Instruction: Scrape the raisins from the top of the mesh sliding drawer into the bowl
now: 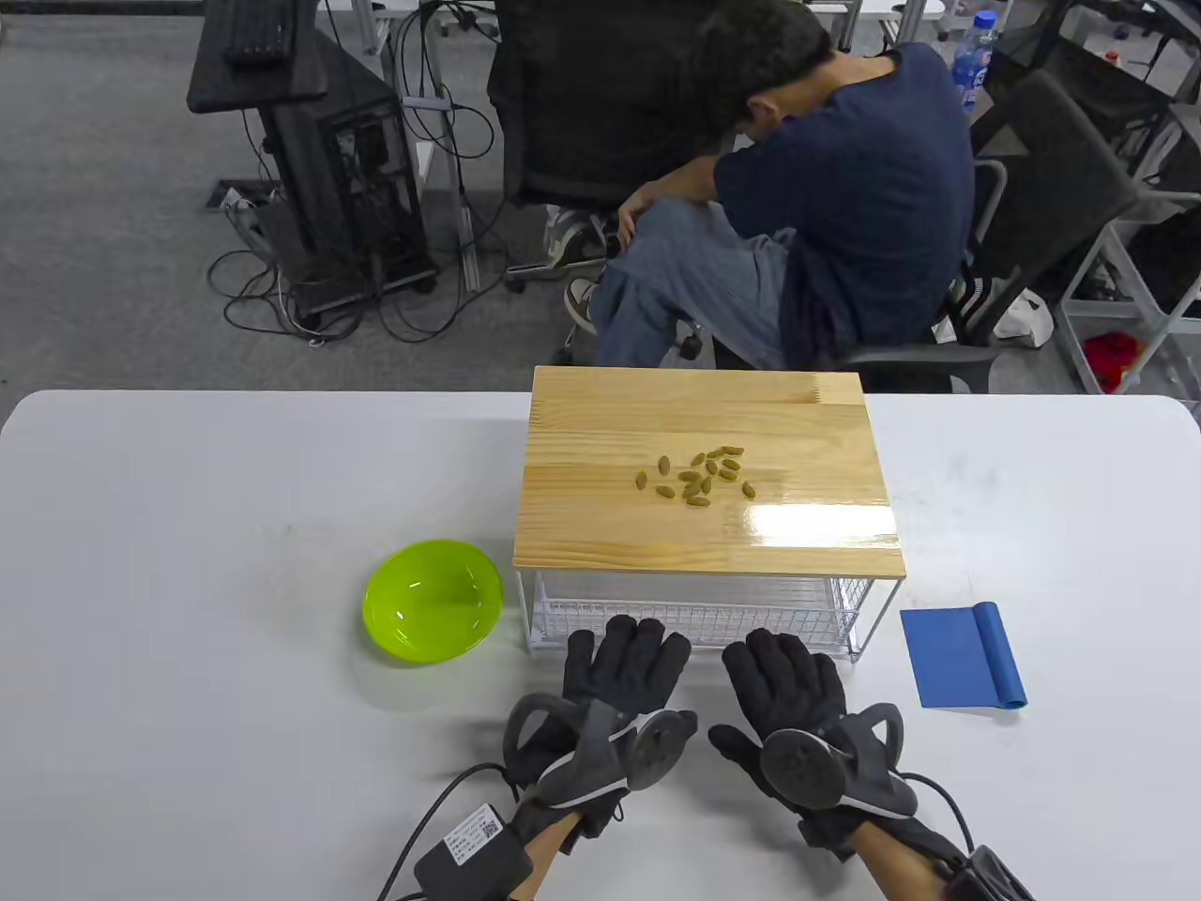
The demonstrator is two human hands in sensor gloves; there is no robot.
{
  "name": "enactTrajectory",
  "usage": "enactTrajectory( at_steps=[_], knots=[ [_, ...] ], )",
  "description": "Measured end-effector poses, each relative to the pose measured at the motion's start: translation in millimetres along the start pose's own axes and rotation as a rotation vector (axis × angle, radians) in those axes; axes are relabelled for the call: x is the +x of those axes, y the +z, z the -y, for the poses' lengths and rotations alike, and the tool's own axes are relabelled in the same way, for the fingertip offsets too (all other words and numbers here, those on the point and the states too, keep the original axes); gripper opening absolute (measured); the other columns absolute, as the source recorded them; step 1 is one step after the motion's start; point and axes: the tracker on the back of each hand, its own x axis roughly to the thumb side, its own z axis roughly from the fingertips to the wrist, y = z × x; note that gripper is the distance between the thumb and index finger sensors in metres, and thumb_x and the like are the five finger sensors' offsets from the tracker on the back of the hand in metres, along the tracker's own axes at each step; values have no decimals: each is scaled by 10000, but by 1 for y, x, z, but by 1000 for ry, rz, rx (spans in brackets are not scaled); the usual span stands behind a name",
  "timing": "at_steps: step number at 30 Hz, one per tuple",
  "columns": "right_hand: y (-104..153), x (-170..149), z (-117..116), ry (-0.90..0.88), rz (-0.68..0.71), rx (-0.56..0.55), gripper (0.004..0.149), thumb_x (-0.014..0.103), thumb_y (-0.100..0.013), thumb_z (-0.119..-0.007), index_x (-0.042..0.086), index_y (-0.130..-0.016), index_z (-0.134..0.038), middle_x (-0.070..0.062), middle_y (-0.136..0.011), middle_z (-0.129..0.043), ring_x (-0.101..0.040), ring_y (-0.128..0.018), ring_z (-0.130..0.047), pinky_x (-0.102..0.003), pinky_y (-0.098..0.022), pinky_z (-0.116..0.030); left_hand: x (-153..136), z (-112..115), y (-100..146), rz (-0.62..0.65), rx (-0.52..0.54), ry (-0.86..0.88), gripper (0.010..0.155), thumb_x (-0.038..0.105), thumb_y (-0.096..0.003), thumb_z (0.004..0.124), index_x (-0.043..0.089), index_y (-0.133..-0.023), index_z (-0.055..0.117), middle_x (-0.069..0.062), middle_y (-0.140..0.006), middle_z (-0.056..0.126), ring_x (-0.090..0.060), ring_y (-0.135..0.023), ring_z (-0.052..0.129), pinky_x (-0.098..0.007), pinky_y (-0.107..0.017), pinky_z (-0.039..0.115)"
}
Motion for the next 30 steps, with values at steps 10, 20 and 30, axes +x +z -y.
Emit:
enactTrajectory(
  at_steps=[10,20,30],
  knots=[
    [5,-1,8,-23,13,-36,807,541,-549,-648,56,-1132,-371,-292,-1146,-372,-631,-1027,-453,-762,-644,-444,2,-8,3,6,47,6,743,659,-496,551,358,-1158,400,-18,-1253,508,-368,-1180,558,-615,-823,475],
    [4,0,8,-17,17,-19,804,537,-549,-650,55,-1131,-375,-295,-1144,-378,-629,-1027,-468,-756,-644,-462,-4,-10,3,-6,50,12,739,657,-496,556,350,-1156,425,-19,-1245,537,-370,-1171,585,-622,-818,486],
    [5,-1,10,-20,9,-32,797,533,-551,-651,55,-1129,-381,-296,-1141,-386,-627,-1020,-486,-751,-643,-472,-3,-10,3,-1,34,6,736,658,-496,556,352,-1154,434,-19,-1244,546,-366,-1169,595,-622,-817,494]
  ],
)
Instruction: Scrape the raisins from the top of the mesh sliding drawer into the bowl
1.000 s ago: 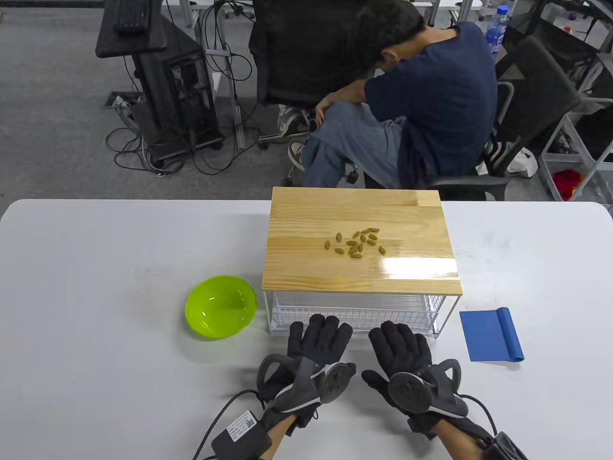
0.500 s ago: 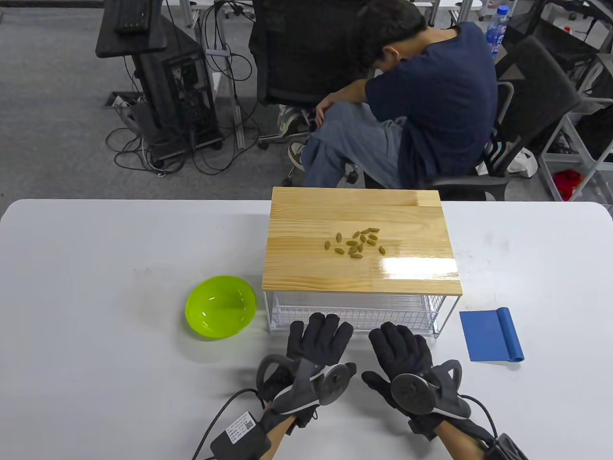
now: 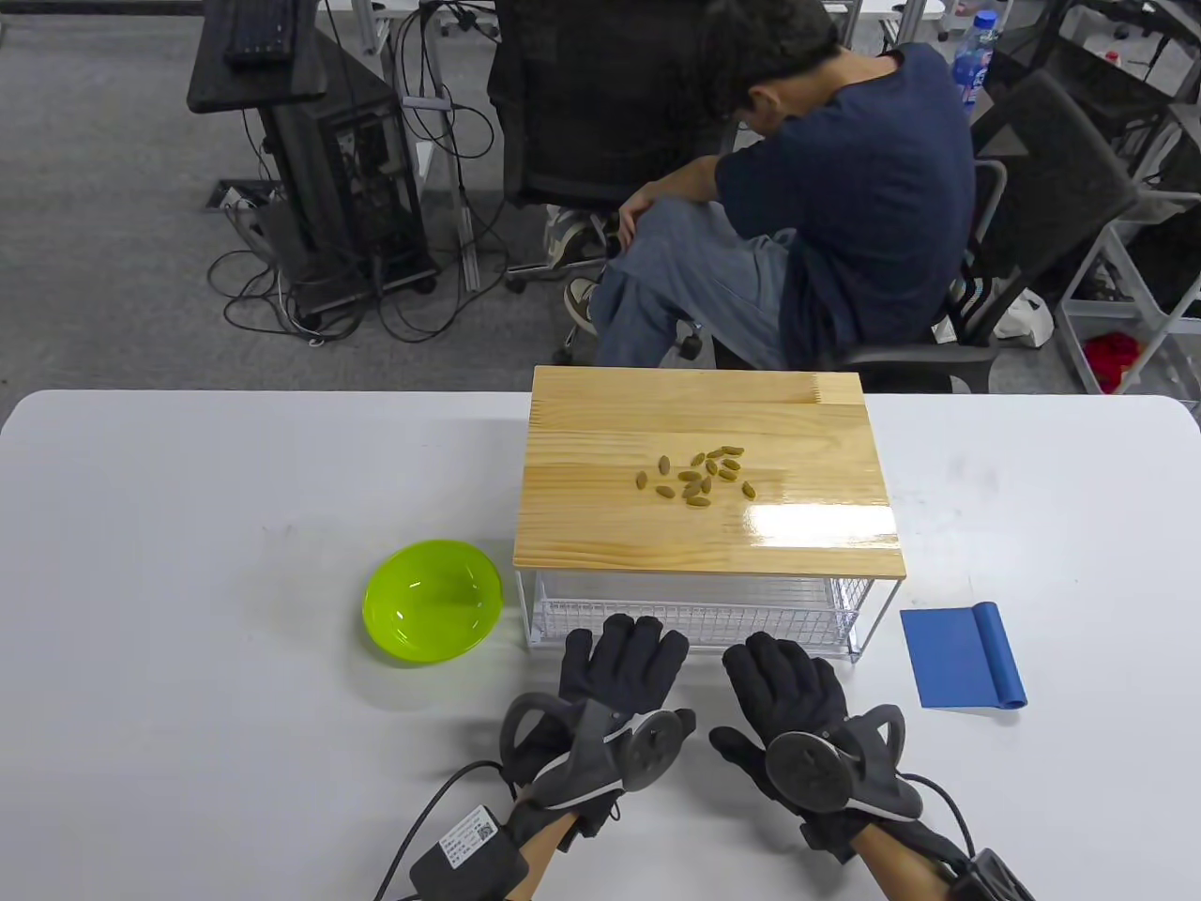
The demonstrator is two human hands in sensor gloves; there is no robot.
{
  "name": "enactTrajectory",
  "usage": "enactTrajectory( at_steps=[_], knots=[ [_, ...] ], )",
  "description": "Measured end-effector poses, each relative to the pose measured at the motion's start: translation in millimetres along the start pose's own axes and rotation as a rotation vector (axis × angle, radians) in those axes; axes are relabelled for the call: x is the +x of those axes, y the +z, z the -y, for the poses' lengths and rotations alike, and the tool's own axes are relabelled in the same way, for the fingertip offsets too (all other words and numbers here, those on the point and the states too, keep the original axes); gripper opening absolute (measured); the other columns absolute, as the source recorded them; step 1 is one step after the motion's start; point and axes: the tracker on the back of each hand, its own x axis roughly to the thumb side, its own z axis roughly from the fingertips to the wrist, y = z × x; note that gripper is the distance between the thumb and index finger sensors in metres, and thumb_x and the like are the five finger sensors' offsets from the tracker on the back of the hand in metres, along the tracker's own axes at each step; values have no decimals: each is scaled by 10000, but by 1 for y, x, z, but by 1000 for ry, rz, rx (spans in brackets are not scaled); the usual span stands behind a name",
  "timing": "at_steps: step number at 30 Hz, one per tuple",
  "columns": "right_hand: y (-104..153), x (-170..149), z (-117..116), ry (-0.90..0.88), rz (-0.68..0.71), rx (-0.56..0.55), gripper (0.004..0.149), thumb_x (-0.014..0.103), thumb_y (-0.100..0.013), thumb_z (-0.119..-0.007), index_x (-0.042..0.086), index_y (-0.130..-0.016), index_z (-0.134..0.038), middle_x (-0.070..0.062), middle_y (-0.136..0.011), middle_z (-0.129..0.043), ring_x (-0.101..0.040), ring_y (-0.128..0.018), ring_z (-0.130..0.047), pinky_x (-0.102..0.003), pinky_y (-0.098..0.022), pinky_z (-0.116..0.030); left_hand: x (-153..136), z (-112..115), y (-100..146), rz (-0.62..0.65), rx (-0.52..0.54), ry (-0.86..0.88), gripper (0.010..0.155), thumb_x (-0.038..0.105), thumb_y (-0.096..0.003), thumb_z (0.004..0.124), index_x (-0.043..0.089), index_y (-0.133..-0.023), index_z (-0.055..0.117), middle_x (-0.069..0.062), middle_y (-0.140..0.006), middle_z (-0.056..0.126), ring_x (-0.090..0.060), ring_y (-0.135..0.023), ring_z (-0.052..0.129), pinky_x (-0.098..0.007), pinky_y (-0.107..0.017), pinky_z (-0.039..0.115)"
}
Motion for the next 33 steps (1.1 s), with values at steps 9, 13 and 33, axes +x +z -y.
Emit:
enactTrajectory(
  at_steps=[9,13,33],
  knots=[
    [7,-4,27,-17,-27,-140,785,528,-548,-656,66,-1126,-394,-283,-1141,-394,-613,-1016,-502,-746,-643,-480,-1,0,-1,-2,-17,-3,737,659,-496,556,354,-1155,433,-19,-1246,546,-365,-1171,595,-621,-820,494],
    [14,-12,48,-40,-57,-239,777,529,-548,-655,73,-1124,-401,-271,-1140,-403,-598,-1017,-513,-741,-643,-489,0,0,-2,0,-28,-11,736,660,-496,555,357,-1156,434,-13,-1247,547,-364,-1171,598,-620,-821,496],
    [40,-184,83,-138,-869,-252,764,457,-567,-727,41,-1125,-412,-298,-1126,-414,-610,-980,-548,-713,-622,-543,2,-2,-6,-10,-52,-25,731,662,-496,554,364,-1155,443,-11,-1248,553,-354,-1177,599,-617,-825,494]
  ],
)
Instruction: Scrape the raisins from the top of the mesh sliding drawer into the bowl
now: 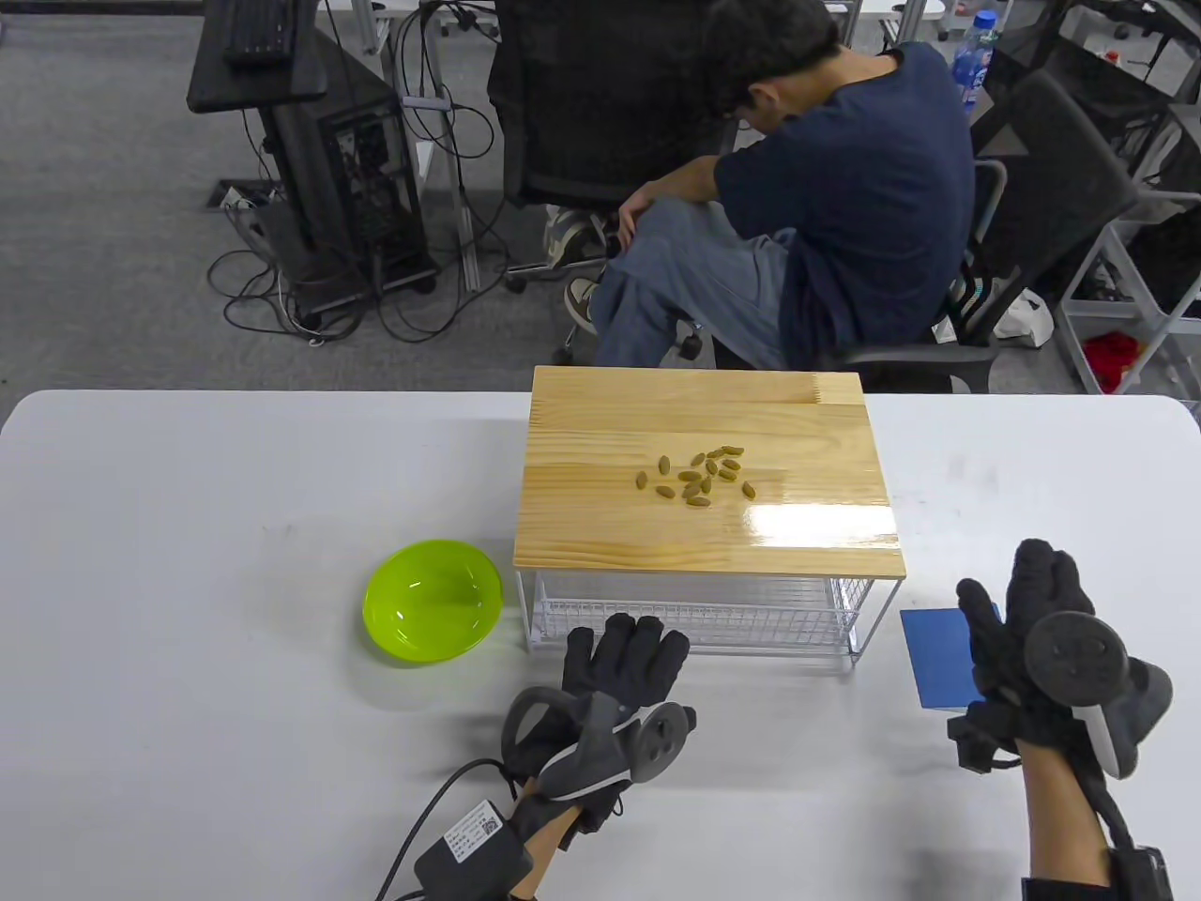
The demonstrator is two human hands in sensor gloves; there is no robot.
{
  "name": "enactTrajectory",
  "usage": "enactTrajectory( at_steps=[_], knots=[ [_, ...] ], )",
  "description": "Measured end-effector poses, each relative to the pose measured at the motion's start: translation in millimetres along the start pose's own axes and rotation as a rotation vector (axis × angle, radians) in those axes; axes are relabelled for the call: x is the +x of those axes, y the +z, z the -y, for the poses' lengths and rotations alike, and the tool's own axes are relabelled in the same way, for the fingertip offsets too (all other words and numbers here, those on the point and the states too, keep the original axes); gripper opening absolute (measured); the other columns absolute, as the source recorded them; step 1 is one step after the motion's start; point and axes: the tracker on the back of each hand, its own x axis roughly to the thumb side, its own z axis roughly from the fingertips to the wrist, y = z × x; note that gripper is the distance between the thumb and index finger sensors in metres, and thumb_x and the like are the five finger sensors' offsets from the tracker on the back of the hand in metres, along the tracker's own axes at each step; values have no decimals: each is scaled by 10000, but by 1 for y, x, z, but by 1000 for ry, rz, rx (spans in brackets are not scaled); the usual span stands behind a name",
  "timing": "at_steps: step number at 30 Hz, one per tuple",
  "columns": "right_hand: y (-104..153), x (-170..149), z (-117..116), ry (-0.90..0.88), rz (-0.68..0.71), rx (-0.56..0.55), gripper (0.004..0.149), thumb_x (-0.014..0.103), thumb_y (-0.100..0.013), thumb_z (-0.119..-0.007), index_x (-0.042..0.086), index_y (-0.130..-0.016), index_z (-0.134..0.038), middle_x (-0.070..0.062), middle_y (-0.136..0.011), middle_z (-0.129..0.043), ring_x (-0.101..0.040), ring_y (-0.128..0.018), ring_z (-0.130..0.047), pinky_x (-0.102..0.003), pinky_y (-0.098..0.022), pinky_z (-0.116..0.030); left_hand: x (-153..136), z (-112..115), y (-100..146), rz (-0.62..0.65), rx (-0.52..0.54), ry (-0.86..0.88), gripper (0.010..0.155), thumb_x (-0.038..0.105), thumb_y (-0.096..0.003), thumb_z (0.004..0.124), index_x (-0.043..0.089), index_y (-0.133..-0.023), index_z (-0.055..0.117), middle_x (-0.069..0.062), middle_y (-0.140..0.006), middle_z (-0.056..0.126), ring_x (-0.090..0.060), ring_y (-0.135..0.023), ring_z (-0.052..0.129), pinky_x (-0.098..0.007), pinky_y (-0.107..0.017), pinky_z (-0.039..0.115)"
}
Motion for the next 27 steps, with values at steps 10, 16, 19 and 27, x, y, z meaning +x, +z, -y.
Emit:
enactTrajectory(
  at_steps=[10,16,19,27],
  knots=[
    [-22,-31,-64,319,-245,266,736,423,-572,-738,37,-1117,-429,-299,-1100,-489,-570,-921,-672,-662,-602,-616,3,-2,-1,12,-8,-8,727,667,-495,550,377,-1154,451,-1,-1253,546,-353,-1186,576,-617,-831,482],
    [-27,-33,-77,391,-332,401,657,301,-592,-722,31,-1111,-424,-279,-1062,-571,-521,-889,-704,-647,-600,-626,3,-5,-1,19,-9,-5,733,668,-497,550,371,-1158,439,-4,-1256,538,-355,-1192,561,-619,-831,476],
    [-29,-31,-79,444,-323,346,607,249,-576,-741,46,-1090,-491,-229,-1005,-672,-453,-815,-802,-606,-573,-690,3,-5,-1,18,-13,-6,736,669,-495,550,372,-1158,437,-4,-1257,537,-355,-1192,561,-619,-832,475],
    [-23,-39,-50,261,-302,287,637,214,-563,-738,30,-1097,-443,-259,-1016,-600,-479,-830,-772,-620,-595,-678,1,-7,0,24,-6,14,745,669,-495,551,363,-1161,422,-4,-1256,534,-355,-1192,558,-617,-832,477]
  ],
)
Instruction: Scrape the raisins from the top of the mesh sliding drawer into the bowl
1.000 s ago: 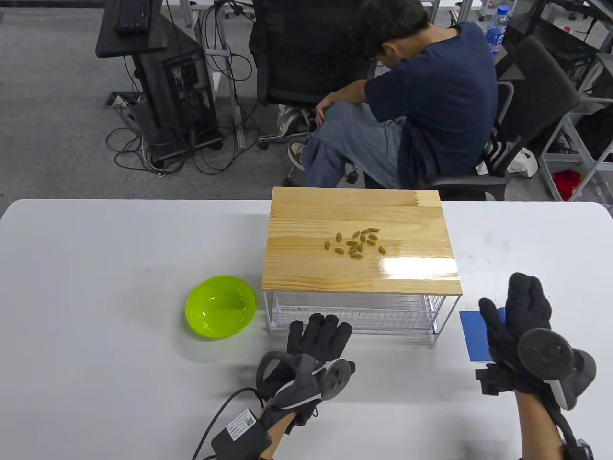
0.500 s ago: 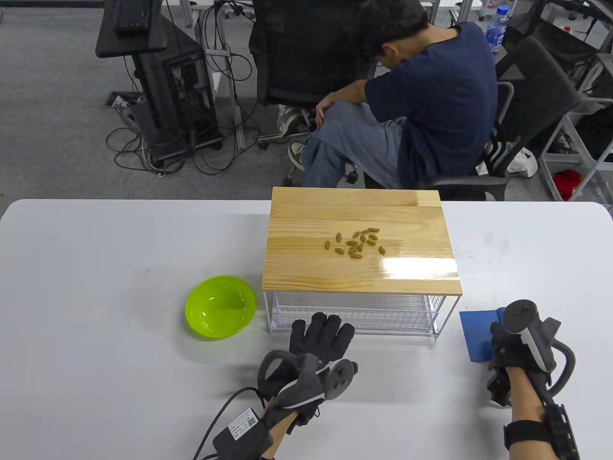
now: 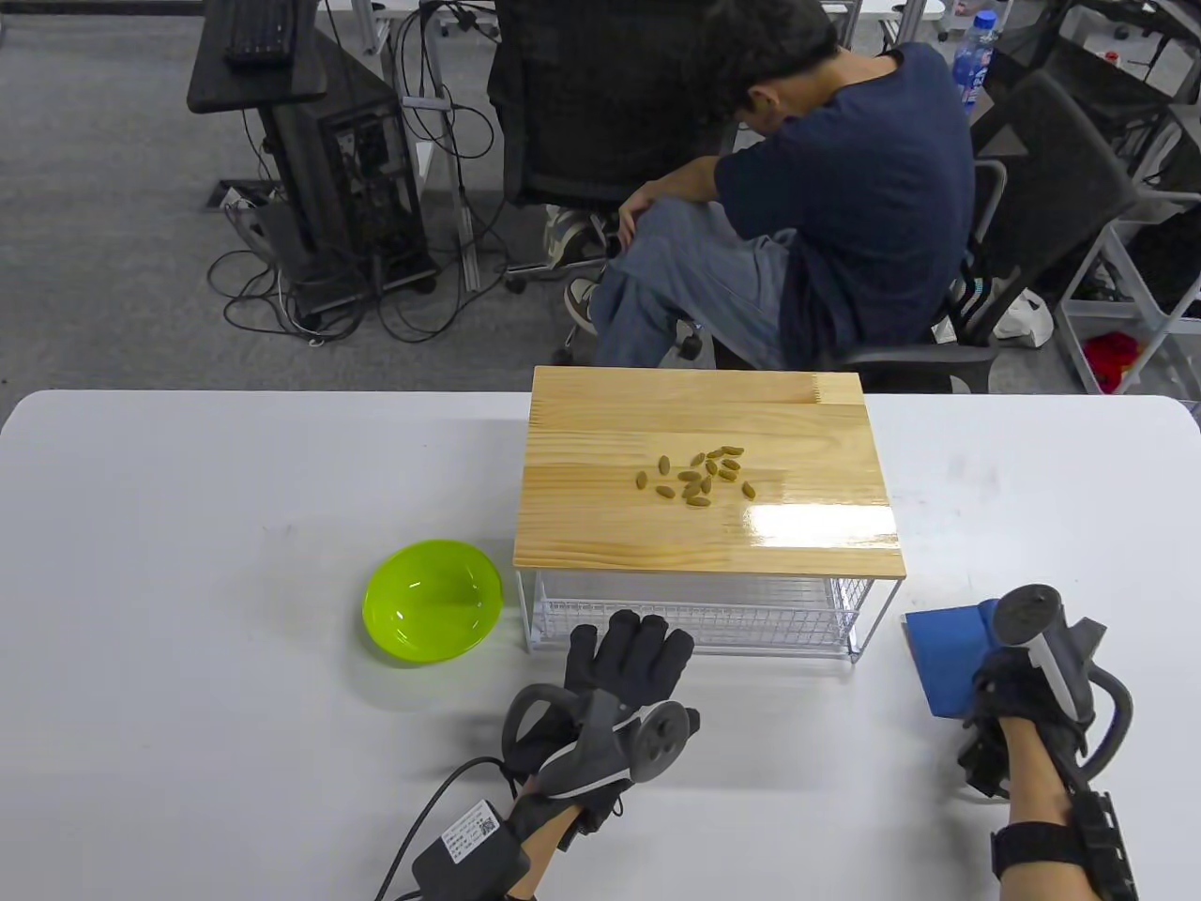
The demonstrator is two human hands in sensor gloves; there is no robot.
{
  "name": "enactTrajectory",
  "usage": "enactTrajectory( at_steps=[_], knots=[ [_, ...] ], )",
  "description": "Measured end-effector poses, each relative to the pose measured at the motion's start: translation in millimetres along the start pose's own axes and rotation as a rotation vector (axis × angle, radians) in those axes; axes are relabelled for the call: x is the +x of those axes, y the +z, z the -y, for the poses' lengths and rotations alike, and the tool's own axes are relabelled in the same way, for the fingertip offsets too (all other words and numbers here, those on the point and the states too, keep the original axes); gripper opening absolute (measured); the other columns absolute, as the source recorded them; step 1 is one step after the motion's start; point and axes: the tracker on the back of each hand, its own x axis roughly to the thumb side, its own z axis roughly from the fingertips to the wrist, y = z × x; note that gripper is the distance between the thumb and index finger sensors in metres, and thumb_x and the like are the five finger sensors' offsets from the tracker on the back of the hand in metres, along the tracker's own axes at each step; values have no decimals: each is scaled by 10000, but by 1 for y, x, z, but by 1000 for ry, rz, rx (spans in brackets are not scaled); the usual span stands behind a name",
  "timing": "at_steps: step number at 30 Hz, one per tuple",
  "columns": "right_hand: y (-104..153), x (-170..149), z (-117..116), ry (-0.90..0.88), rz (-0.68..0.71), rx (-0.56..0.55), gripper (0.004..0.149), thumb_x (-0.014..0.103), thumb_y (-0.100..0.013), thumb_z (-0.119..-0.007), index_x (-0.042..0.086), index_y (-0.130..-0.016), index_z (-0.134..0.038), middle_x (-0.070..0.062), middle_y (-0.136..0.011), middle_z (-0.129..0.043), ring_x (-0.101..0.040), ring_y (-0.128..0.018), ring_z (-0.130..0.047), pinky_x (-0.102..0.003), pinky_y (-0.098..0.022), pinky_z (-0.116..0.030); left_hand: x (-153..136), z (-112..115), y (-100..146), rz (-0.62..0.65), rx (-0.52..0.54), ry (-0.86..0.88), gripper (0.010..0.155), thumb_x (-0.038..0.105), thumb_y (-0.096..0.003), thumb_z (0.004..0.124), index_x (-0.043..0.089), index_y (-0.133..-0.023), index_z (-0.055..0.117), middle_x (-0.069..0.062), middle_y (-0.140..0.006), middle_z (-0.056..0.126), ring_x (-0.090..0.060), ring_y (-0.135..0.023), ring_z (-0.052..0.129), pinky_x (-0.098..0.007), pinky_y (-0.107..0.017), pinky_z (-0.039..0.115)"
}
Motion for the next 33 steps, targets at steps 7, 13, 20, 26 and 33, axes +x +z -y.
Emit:
enactTrajectory(
  at_steps=[7,13,20,26,33],
  knots=[
    [36,-2,84,-324,139,-283,630,204,-568,-719,40,-1098,-421,-259,-1038,-525,-514,-851,-780,-619,-593,-702,3,2,-1,7,-14,-11,743,669,-494,551,366,-1160,423,0,-1257,532,-351,-1194,556,-616,-834,477],
    [66,36,151,-626,373,-388,606,174,-571,-730,39,-1096,-461,-266,-1047,-536,-510,-834,-776,-635,-592,-682,0,-1,1,5,-2,11,734,667,-496,551,369,-1156,439,-5,-1255,538,-357,-1190,559,-618,-830,480],
    [86,147,164,-257,492,-427,601,167,-566,-745,63,-1095,-480,-244,-1054,-547,-499,-857,-766,-633,-611,-675,1,1,1,13,-16,3,737,670,-495,550,369,-1158,435,-4,-1257,533,-355,-1193,553,-618,-831,477],
    [76,224,141,129,467,-475,595,176,-561,-750,95,-1091,-490,-215,-1060,-556,-473,-875,-776,-619,-625,-688,-4,1,4,25,-29,19,739,669,-495,551,363,-1158,438,-10,-1256,534,-360,-1192,552,-620,-827,476],
    [60,257,118,209,460,-415,587,171,-563,-747,94,-1088,-495,-212,-1059,-558,-468,-879,-779,-615,-626,-696,-6,-1,2,13,-29,56,733,667,-496,552,367,-1156,444,-7,-1253,546,-358,-1193,552,-620,-830,469]
  ],
)
